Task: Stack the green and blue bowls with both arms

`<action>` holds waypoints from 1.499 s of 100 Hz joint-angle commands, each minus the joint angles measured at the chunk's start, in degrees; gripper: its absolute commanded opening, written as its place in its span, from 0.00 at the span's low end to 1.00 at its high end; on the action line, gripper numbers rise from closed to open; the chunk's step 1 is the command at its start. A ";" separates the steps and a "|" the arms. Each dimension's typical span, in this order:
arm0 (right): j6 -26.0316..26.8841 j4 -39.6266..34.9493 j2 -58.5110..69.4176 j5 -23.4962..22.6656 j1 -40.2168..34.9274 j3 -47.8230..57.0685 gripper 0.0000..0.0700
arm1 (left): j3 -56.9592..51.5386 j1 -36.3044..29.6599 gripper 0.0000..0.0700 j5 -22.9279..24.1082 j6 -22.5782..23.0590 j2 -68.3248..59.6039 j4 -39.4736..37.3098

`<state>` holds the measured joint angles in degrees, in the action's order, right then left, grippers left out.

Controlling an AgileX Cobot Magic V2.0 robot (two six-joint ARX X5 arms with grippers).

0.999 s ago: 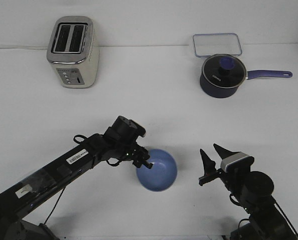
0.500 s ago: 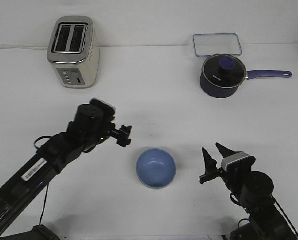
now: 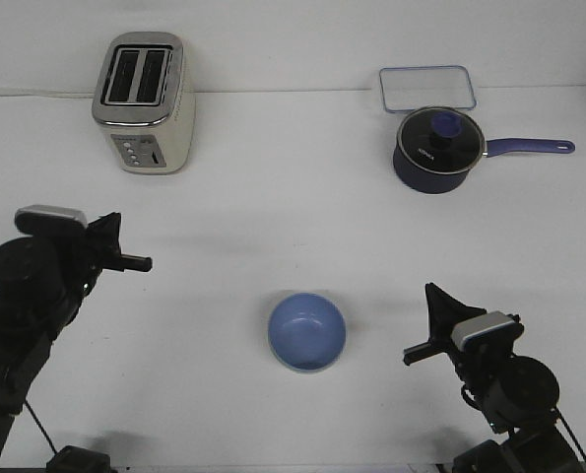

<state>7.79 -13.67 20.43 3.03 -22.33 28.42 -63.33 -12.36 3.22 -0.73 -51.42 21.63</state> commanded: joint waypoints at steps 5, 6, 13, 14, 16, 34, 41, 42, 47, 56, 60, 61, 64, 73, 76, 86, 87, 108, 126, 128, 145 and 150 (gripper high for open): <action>-0.76 -0.13 -4.20 1.60 -0.20 -0.42 0.01 | 10.88 1.44 0.02 0.31 1.79 7.74 -9.86; -0.79 -0.17 -4.66 1.70 -0.20 -0.50 0.01 | 12.20 1.60 0.02 0.31 1.77 8.68 -11.08; -1.77 -0.04 -7.74 1.95 -0.20 -1.03 0.01 | 21.22 2.60 0.02 0.31 1.77 15.06 -19.34; -1.99 -0.07 -8.09 1.95 -0.20 -1.07 0.01 | 22.38 2.73 0.02 0.31 1.77 15.87 -20.41; -2.49 -0.09 -8.79 1.99 -0.20 -1.11 0.01 | 24.76 2.97 0.02 0.31 1.77 17.55 -22.53; -4.61 0.13 -10.47 6.29 -0.20 -1.14 0.01 | 35.98 4.59 0.02 0.46 1.14 28.52 -30.62; -4.55 0.09 -10.47 6.45 -0.20 -1.14 0.01 | 36.04 4.85 0.02 0.48 1.16 29.86 -29.94; -4.50 0.07 -10.47 6.45 -0.20 -1.14 0.01 | 36.04 4.87 0.02 0.46 1.16 29.97 -29.94; -4.39 -0.17 -10.49 6.43 -0.20 -1.11 0.01 | 36.00 4.85 0.02 0.48 1.20 30.42 -30.16; -4.44 0.02 -10.67 6.03 -0.20 -1.11 0.01 | 36.00 4.85 0.02 0.44 1.18 31.06 -30.64; -4.44 0.46 -10.67 6.05 -0.20 -1.11 0.01 | 36.00 4.85 0.02 0.44 1.18 31.23 -30.73; -4.44 0.52 -10.67 6.05 -0.20 -1.11 0.01 | 36.00 4.85 0.02 0.44 1.18 31.30 -30.73; -4.44 0.68 -10.67 6.05 -0.20 -1.11 0.01 | 36.00 4.85 0.02 0.44 1.18 31.39 -30.71; -4.44 0.81 -10.67 6.03 -0.20 -1.11 0.01 | 36.00 4.85 0.02 0.46 1.18 31.39 -30.69; -4.44 0.81 -10.67 6.03 -0.20 -1.11 0.01 | 36.00 4.85 0.02 0.46 1.18 31.39 -30.69; -4.44 0.81 -10.67 6.05 -0.20 -1.11 0.01 | 36.00 4.85 0.02 0.44 1.18 31.39 -30.69; -4.44 0.81 -10.67 6.05 -0.20 -1.11 0.01 | 36.00 4.85 0.02 0.44 1.18 31.39 -30.69; -4.44 0.81 -10.67 6.05 -0.20 -1.11 0.01 | 36.00 4.85 0.02 0.44 1.18 31.39 -30.69; -4.44 0.81 -10.67 6.03 -0.20 -1.11 0.01 | 36.83 5.95 0.02 0.48 3.06 32.61 -30.03; -4.44 0.81 -10.67 6.05 -0.20 -1.11 0.01 | 37.33 6.34 0.02 0.37 3.08 32.96 -29.86; -4.44 0.81 -10.67 6.05 -0.20 -1.11 0.01 | 46.38 9.57 0.02 -3.85 2.54 38.40 -29.27; -4.44 0.81 -10.67 6.05 -0.20 -1.11 0.01 | 49.46 10.36 0.02 -4.39 1.22 40.28 -29.33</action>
<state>3.84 -13.78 9.87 9.13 -22.33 27.31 -16.97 -2.68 -0.40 1.56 -12.69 -7.55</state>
